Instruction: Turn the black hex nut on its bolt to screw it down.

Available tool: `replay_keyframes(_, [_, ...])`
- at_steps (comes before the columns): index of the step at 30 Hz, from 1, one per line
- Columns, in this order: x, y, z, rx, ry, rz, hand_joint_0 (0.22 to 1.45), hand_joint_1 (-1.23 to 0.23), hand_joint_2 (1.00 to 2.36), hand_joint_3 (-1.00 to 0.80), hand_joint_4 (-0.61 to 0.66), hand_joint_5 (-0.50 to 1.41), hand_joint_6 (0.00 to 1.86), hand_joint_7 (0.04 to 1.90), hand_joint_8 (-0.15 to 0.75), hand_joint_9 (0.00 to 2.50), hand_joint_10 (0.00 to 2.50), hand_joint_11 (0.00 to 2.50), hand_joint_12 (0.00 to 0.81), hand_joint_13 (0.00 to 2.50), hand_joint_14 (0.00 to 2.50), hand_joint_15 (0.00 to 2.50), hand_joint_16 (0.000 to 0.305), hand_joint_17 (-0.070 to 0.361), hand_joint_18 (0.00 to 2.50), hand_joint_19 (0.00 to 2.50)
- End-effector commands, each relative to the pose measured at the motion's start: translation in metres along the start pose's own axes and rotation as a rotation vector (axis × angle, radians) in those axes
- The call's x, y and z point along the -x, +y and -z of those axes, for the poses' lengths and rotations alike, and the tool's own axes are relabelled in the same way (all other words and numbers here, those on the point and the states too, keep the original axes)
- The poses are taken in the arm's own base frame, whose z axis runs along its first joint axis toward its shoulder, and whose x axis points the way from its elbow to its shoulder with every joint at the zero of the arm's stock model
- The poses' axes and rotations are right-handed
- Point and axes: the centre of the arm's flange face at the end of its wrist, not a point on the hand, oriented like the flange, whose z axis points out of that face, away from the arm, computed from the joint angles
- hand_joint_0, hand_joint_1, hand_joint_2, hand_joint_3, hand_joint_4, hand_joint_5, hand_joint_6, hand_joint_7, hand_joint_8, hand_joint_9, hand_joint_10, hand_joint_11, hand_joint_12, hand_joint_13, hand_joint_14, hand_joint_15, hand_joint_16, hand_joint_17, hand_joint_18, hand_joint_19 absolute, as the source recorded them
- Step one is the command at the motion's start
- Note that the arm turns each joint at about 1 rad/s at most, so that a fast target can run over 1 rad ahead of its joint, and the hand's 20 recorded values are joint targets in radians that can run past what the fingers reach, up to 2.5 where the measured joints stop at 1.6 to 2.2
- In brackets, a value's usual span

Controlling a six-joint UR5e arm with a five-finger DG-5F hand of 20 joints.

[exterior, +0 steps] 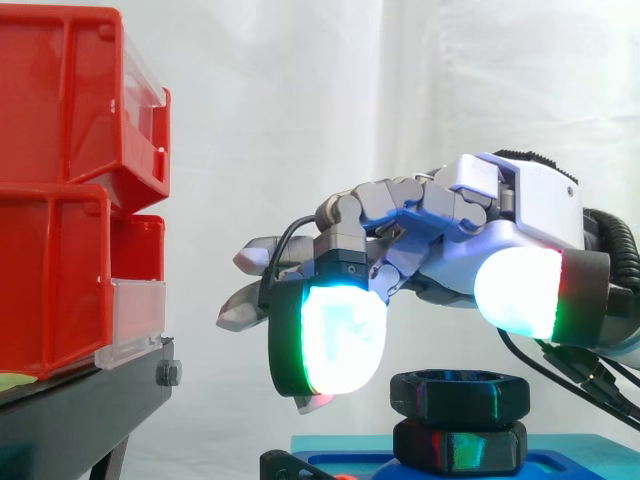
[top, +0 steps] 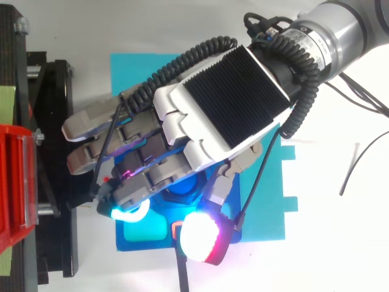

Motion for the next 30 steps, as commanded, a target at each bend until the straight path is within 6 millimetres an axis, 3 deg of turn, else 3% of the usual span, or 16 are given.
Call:
replay_keyframes(1, [-0.002, 0.000, 0.001, -0.001, 0.002, -0.001, 0.53, -0.37, 1.00, -0.50, 0.20, -0.07, 0.66, 1.11, 0.258, 0.98, 0.01, 0.33, 0.289, 0.60, 0.01, 0.15, 0.032, 0.072, 0.25, 0.13])
replay_keyframes(10, [-0.001, -0.002, 0.004, -0.003, 0.007, -0.004, 0.54, -0.37, 1.00, -0.50, 0.19, -0.07, 0.65, 1.14, 0.265, 1.03, 0.01, 0.34, 0.287, 0.68, 0.01, 0.18, 0.031, 0.070, 0.31, 0.16])
replay_keyframes(17, [-0.003, -0.002, 0.006, -0.006, 0.014, 0.003, 0.54, -0.37, 1.00, -0.50, 0.16, -0.06, 0.65, 1.16, 0.263, 1.20, 0.02, 0.42, 0.276, 0.85, 0.01, 0.22, 0.030, 0.068, 0.45, 0.19])
replay_keyframes(30, [-0.006, -0.004, 0.011, -0.006, 0.003, 0.010, 0.54, -0.38, 1.00, -0.50, 0.17, -0.06, 0.63, 1.17, 0.255, 1.05, 0.01, 0.35, 0.283, 0.78, 0.01, 0.20, 0.030, 0.066, 0.45, 0.17])
